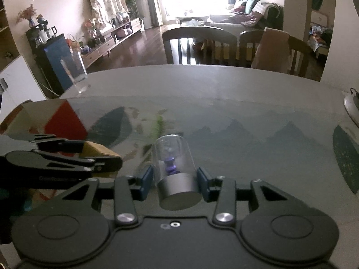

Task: Organize rigid objects
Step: 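Grasp the yellow box with the left tool while the right tool grasps the purple-capped vial, then carry the yellow box and purple-capped vial with both tools over the box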

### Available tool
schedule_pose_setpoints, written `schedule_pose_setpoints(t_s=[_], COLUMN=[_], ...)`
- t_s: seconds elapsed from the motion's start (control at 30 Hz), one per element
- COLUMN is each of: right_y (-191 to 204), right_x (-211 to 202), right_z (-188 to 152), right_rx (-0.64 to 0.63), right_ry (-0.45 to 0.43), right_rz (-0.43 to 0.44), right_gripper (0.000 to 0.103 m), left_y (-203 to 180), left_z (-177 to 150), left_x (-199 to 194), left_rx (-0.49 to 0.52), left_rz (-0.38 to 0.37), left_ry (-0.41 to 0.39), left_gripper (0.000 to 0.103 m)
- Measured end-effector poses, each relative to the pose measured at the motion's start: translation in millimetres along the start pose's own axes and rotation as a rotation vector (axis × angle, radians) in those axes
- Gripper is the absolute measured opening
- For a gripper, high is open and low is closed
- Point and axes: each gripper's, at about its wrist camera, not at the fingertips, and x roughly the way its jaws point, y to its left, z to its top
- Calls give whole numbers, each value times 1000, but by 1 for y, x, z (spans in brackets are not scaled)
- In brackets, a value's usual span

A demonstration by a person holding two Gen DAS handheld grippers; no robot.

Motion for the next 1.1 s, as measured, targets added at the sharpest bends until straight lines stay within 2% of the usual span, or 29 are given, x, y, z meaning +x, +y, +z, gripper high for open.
schedule_pose_setpoints(t_s=[0.3,0.57,1.1], right_y=[50,103,210], right_x=[-31,-42,-21], right_z=[8,14,25], right_rx=[-21,-57,-142], right_ry=[-23,-39,-42], right_rz=[18,49,103], right_gripper=[42,42,42], left_y=[18,55,152], left_z=[1,-2,-21], left_x=[-56,-104,-175], left_rx=[-4,-19,-68], left_rz=[-3,6,74], left_ry=[-48,-97,-153], left_gripper=[71,71,71])
